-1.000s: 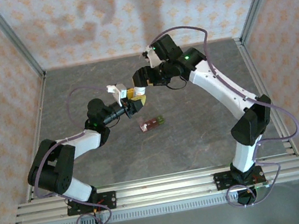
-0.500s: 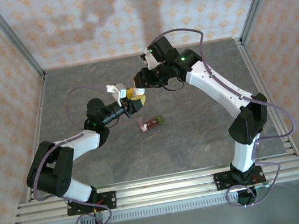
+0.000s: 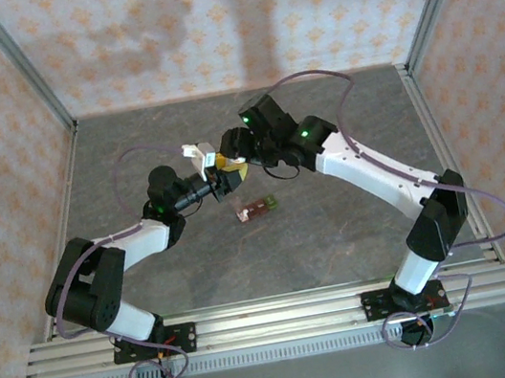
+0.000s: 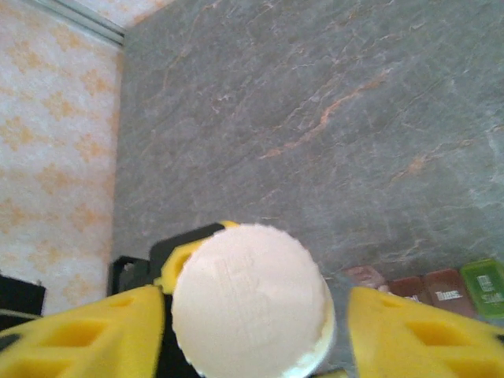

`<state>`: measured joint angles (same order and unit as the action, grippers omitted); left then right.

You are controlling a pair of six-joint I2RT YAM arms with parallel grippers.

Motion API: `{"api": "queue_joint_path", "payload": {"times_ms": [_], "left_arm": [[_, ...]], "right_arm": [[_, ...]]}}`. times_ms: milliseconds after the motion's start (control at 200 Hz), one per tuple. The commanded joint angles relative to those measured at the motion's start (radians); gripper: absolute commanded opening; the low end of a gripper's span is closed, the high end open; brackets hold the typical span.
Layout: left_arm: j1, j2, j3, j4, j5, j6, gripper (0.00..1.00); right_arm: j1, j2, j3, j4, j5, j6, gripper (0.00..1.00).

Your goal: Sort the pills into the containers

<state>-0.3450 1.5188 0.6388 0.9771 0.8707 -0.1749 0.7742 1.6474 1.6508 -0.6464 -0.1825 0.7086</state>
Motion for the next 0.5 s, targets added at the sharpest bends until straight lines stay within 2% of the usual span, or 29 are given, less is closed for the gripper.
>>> {"api": "queue_joint_path", "payload": {"times_ms": [0, 195, 270, 360, 491], "left_arm": [[-0.003, -0.028, 0.027, 0.036, -0.013, 0.038, 0.00], [-0.003, -0.022, 0.036, 0.033, 0.013, 0.041, 0.00], [-0.003, -0.020, 0.040, 0.032, 0.017, 0.041, 0.00], [-0.003, -0.017, 0.045, 0.039, 0.024, 0.032, 0.00], [-0.003, -0.024, 0.047, 0.038, 0.022, 0.025, 0.00]], "right_arm": [[-0.041, -0.044, 0.070, -0.062, 0.047, -0.029, 0.73], [-0.179, -0.125, 0.107, -0.110, -0.022, -0.094, 0.80], [-0.219, -0.078, 0.176, -0.161, -0.131, -0.176, 0.81], [-0.223, 0.010, 0.279, -0.252, -0.216, -0.303, 0.81], [-0.222, 0.087, 0.324, -0.270, -0.296, -0.360, 0.81]]}}
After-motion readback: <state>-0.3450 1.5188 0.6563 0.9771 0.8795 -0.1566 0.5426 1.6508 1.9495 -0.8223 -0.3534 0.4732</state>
